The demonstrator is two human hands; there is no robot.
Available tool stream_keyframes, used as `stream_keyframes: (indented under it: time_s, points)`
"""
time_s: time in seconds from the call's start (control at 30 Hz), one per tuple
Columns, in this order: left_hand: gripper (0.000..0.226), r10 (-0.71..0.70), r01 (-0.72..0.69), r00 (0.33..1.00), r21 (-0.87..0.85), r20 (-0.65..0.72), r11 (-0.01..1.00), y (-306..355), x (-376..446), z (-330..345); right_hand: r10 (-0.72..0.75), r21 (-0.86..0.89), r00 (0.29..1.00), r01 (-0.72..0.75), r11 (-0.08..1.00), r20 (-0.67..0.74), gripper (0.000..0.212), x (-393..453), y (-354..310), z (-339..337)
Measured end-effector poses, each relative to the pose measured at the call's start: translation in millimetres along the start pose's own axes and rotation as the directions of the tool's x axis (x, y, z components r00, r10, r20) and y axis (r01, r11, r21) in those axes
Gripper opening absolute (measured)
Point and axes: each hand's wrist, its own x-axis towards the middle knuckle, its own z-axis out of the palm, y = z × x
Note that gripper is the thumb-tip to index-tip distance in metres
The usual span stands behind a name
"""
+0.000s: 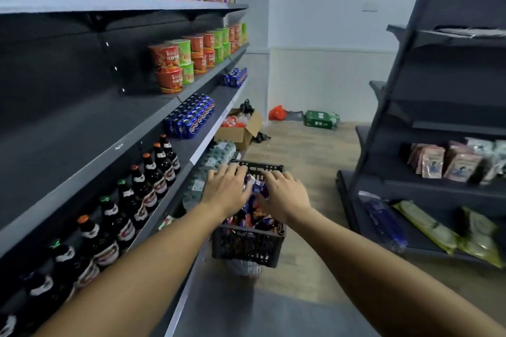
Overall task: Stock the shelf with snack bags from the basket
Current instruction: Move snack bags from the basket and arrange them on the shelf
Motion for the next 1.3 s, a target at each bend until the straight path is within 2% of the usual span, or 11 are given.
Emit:
stream_keyframes:
  time_s: [0.33,0.57,0.77,1.0,1.17,1.3]
  points:
    - [0.047,-0.045,0.049,0.996,-0.048,0.078,0.998,-82.6,154.4,82.1,0.073,-0.008,0.995,-0.073,0.997,0.070,0.068,147.8,39.6,68.7]
    - [0.046,-0.059,0.067,0.991,-0.058,0.120,0.996,-101.3,234.6,126.5,0.043,-0.007,0.991,-0.042,0.999,0.125,0.071,235.7,65.2,113.9]
    - [0.047,-0.148,0.153,0.969,-0.013,0.196,0.988,-105.1,281.4,180.1,-0.052,0.028,0.978,0.047,0.999,0.204,0.068,303.1,104.3,168.7]
    - [0.051,-0.317,0.320,0.896,0.044,0.312,0.947,-106.8,319.2,257.0,-0.175,0.051,0.921,0.167,0.985,0.349,0.070,363.8,168.9,255.6]
    - [0.049,-0.336,0.335,0.873,0.066,0.354,0.940,-115.3,343.8,329.6,-0.311,0.021,0.851,0.334,0.942,0.422,0.070,392.3,188.7,338.3]
    - [0.049,-0.293,0.291,0.874,0.065,0.388,0.954,-127.8,359.1,402.5,-0.331,0.035,0.818,0.357,0.933,0.470,0.068,411.1,193.1,409.9]
